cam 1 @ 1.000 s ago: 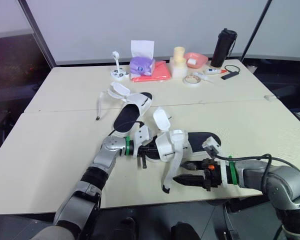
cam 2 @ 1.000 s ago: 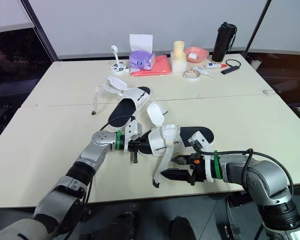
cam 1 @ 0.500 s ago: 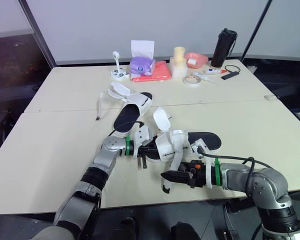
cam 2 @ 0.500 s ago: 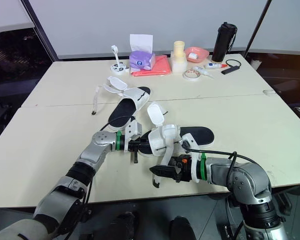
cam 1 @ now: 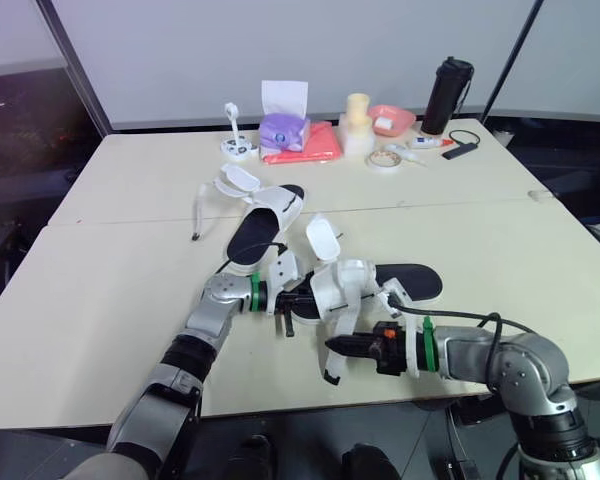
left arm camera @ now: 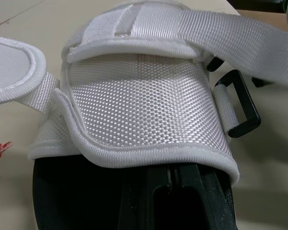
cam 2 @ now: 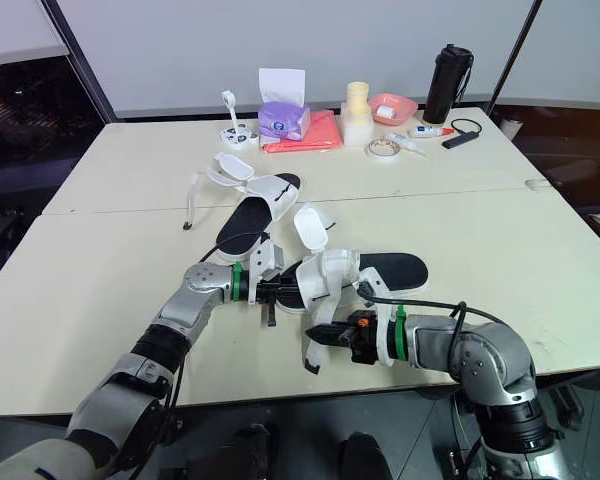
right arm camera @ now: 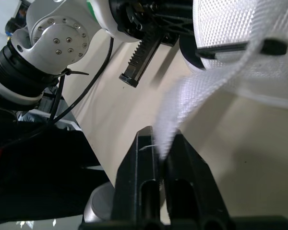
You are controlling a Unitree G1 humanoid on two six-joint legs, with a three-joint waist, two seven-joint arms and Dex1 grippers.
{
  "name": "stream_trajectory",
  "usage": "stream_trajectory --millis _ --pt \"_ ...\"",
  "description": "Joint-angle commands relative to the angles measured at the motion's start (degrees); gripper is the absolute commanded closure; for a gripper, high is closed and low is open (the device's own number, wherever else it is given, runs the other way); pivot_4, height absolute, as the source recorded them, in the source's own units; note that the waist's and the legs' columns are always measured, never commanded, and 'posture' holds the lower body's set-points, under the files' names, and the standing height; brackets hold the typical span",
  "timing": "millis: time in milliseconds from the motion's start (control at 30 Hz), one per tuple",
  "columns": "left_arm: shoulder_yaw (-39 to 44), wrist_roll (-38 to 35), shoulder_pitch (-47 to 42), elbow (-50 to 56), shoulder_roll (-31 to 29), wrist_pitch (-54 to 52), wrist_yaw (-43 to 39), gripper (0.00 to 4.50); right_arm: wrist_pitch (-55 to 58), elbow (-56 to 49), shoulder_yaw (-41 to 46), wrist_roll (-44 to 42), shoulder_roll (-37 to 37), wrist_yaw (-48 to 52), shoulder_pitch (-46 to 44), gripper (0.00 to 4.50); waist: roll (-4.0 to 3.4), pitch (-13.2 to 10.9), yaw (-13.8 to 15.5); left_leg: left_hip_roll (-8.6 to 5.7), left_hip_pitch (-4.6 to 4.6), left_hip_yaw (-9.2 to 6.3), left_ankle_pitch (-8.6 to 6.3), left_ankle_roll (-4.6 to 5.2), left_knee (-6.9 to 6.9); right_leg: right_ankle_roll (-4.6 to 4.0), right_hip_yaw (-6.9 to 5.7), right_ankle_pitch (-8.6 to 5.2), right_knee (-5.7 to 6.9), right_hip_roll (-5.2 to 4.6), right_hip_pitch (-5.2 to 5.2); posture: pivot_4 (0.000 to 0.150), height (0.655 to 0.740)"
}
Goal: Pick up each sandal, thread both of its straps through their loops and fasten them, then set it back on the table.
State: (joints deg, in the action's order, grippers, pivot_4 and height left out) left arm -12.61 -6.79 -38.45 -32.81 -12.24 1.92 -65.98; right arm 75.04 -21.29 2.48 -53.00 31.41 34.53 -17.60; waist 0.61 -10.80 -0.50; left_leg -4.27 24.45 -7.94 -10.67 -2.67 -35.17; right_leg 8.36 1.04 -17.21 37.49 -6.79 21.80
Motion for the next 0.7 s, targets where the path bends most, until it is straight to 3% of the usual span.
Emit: stream_trajectory --millis 33,167,367,700 --pt "-0.55 0.29 0.55 0.24 0.27 -0.16 0.33 4.5 2.45 -1.91 3.37 -4.6 2.97 2.37 -4.32 4.45 0.0 0.0 0.0 0.0 0.0 0.0 0.0 0.0 0.0 0.0 0.0 0.0 0.0 0.0 0.0 0.15 0.74" --pt "-1.94 1.72 0.57 -0.74 0.0 1.08 -0.34 4.5 3.45 1.55 2.22 -4.67 11.02 8.67 -13.89 4.45 -0.03 -0.02 -0.01 0.0 0.01 0.06 0.0 0.0 0.0 0.0 -0.02 0.0 -0.02 -0.01 0.0 0.15 0.74" --pt "-2.5 2.49 0.29 -2.08 0.25 2.66 -0.5 4.5 -2.79 13.85 -7.09 3.21 17.41 20.58 -27.52 4.45 -0.03 -0.02 -0.05 0.01 0.01 0.1 0.0 0.0 0.04 0.0 -0.12 0.0 -0.14 0.0 -0.06 0.15 0.74" --pt "-2.29 2.71 0.18 -2.89 0.57 3.79 0.19 4.5 -17.79 38.58 -23.69 21.4 14.29 40.28 -42.95 4.45 -0.03 -0.01 -0.07 -0.03 0.01 0.11 0.0 -0.01 0.03 0.01 -0.12 0.01 -0.14 0.0 -0.05 0.15 0.74"
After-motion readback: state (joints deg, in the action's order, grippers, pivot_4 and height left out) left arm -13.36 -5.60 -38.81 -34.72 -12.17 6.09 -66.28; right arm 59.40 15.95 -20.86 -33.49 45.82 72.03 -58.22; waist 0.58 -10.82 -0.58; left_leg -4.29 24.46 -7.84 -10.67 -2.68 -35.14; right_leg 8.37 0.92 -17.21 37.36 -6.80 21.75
